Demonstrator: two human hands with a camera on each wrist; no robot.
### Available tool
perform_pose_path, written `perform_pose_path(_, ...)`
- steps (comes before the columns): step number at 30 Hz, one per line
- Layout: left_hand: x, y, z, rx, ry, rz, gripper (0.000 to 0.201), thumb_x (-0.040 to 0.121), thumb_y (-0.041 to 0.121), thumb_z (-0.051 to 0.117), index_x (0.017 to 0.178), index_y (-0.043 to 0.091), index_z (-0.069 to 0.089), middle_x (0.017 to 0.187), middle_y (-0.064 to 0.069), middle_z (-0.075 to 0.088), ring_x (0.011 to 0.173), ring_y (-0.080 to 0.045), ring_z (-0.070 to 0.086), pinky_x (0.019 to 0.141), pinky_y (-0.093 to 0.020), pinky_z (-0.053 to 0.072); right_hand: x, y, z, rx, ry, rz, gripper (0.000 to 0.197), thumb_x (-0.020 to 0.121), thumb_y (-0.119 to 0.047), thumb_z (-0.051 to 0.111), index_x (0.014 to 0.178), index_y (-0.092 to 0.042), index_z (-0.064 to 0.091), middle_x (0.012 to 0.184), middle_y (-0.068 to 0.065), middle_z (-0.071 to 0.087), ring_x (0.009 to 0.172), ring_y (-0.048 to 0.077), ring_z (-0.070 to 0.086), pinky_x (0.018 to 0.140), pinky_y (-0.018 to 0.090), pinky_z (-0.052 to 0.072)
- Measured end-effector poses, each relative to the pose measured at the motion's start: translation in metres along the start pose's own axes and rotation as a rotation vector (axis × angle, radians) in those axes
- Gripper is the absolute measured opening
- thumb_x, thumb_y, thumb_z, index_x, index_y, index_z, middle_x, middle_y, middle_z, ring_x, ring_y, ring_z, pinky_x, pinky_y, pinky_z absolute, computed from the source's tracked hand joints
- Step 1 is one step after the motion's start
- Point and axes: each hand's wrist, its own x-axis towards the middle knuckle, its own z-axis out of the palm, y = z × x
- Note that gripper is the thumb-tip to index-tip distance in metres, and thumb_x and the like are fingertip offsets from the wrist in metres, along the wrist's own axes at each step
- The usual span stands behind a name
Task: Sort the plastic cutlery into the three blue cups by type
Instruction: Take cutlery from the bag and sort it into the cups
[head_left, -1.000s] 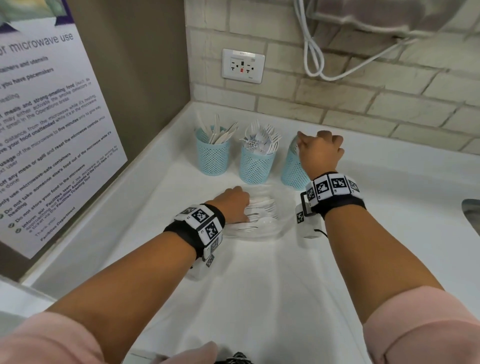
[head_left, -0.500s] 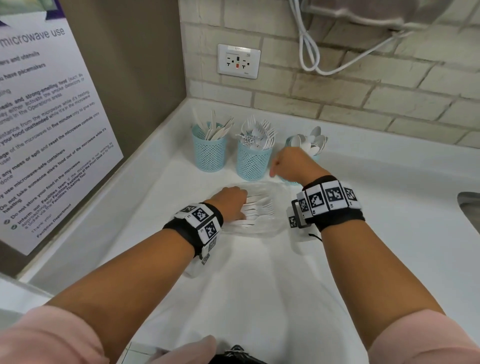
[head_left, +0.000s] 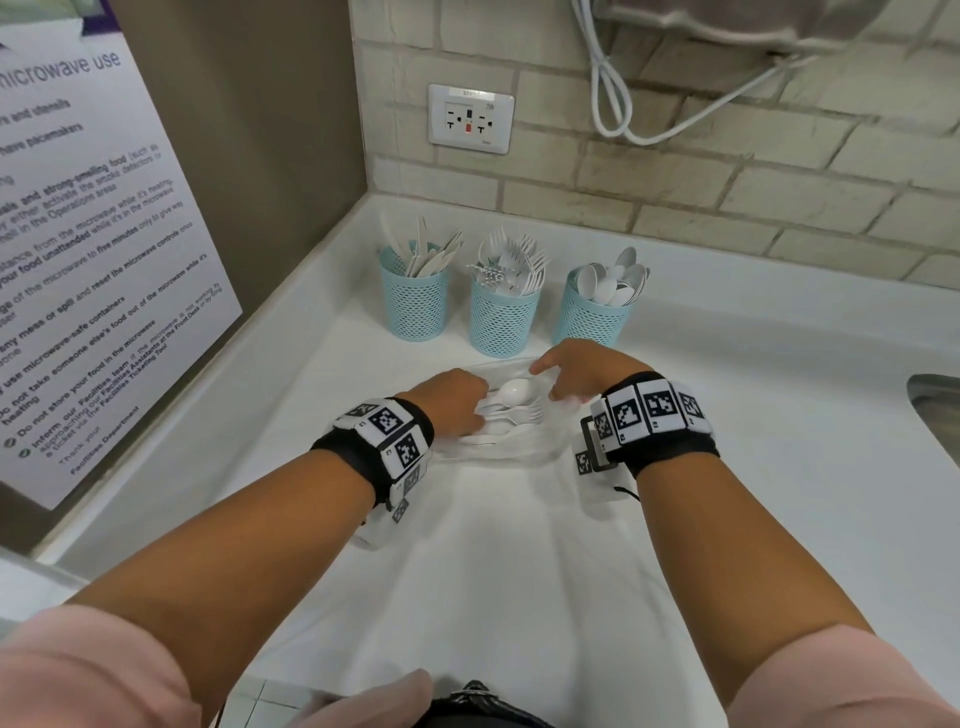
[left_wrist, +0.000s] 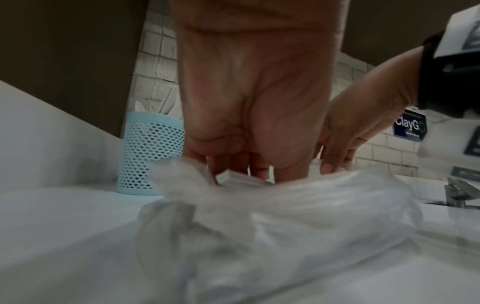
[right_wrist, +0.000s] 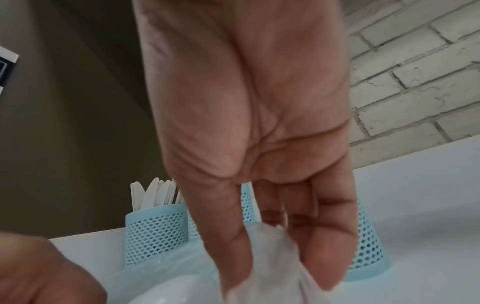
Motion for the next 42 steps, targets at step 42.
perform_pose_path(42,-0.004,-0.006,-0.009,-0.061,0.010,-0.047,0.025,0.096,0.026,0.044,0.089,0.004,0.055,0.094,-0.012,0.057,0.089,-0.027,0.052,0.070,-0.027,0.035,-0.011,0.003,-0.002,0.030,0.010,0.067,0.051,0.086,0.007,0.054,0.131,-0.017,0.055,0.137,0.009,0.047,0.118,0.026,0.052,0.101,0.032,0.045)
